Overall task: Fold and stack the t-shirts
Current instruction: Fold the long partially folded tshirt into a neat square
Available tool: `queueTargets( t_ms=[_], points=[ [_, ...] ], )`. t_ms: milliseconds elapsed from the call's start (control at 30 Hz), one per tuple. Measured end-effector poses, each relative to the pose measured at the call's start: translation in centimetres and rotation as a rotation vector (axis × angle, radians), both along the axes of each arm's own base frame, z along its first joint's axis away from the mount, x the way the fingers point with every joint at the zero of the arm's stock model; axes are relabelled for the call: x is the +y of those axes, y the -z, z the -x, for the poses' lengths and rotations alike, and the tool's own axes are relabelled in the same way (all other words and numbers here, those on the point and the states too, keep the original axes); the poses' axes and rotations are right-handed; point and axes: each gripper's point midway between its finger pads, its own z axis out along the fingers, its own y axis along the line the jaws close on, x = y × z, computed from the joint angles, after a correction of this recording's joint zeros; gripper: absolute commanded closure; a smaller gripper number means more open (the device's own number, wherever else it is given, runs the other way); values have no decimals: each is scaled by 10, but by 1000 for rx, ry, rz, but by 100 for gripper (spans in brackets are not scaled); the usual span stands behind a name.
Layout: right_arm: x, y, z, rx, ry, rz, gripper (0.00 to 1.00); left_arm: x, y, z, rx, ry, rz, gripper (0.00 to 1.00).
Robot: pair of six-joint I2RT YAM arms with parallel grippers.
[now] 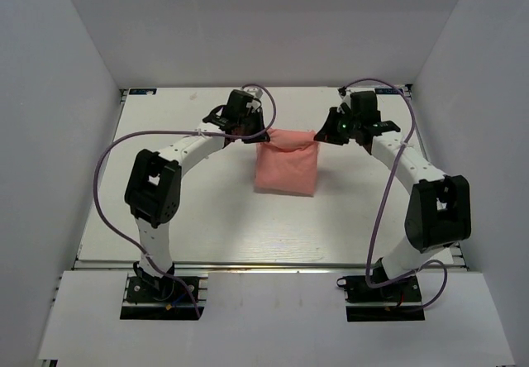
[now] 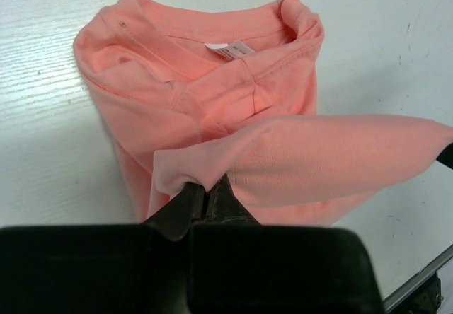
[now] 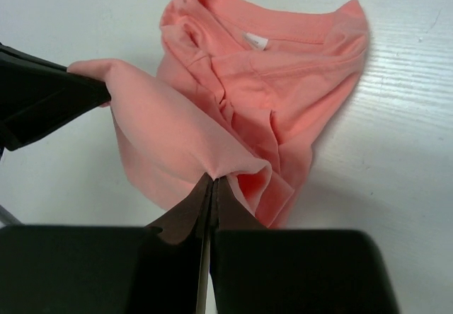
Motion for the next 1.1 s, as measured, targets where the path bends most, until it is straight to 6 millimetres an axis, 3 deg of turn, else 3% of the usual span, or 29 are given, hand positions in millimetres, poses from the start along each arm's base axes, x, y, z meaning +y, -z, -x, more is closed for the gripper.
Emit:
queueTargets(
  t_ms=[233, 267, 333, 367, 400, 433, 567, 633, 733, 767, 800, 867, 967, 1100],
  points=[
    [-3, 30, -31, 56, 39, 39, 100, -3, 24, -22, 23, -2, 7, 100],
    [-4, 37, -33, 70, 49, 45, 100, -4, 27, -26, 25, 0, 9, 96],
    [-7, 49, -37, 92, 63, 54, 97, -7, 33, -33, 27, 8, 10, 31],
    [-8, 53, -40, 99, 68, 60, 83, -7, 36, -37, 21, 9, 10, 10],
    [-9, 58, -44, 104, 73, 67, 69, -7, 39, -42, 18, 1, 11, 0],
    [-10, 63, -49, 113, 78, 70, 58, -6, 43, -47, 17, -7, 8, 0],
    [-10, 63, -90, 76, 87, 70, 48, 5, 44, -83, -13, -64, -12, 0],
    [-11, 57, -108, 45, 97, 63, 46, 11, 31, -110, -65, -90, -12, 0],
    [-17, 42, -119, 3, 109, 53, 44, 22, 11, -131, -131, -108, -20, 0],
    [-17, 38, -120, -8, 106, 48, 36, 26, 4, -134, -150, -109, -23, 0],
    [-18, 35, -118, -16, 103, 39, 33, 29, 0, -134, -162, -104, -25, 0],
    [-19, 33, -106, -15, 89, 26, 10, 31, -4, -124, -173, -75, -27, 0],
    [-14, 30, -82, 0, 43, -7, 10, 24, -2, -89, -153, 14, -9, 0],
    [0, 29, -55, 16, -28, -91, 10, -11, -12, -55, -168, 181, 90, 0]
  ],
)
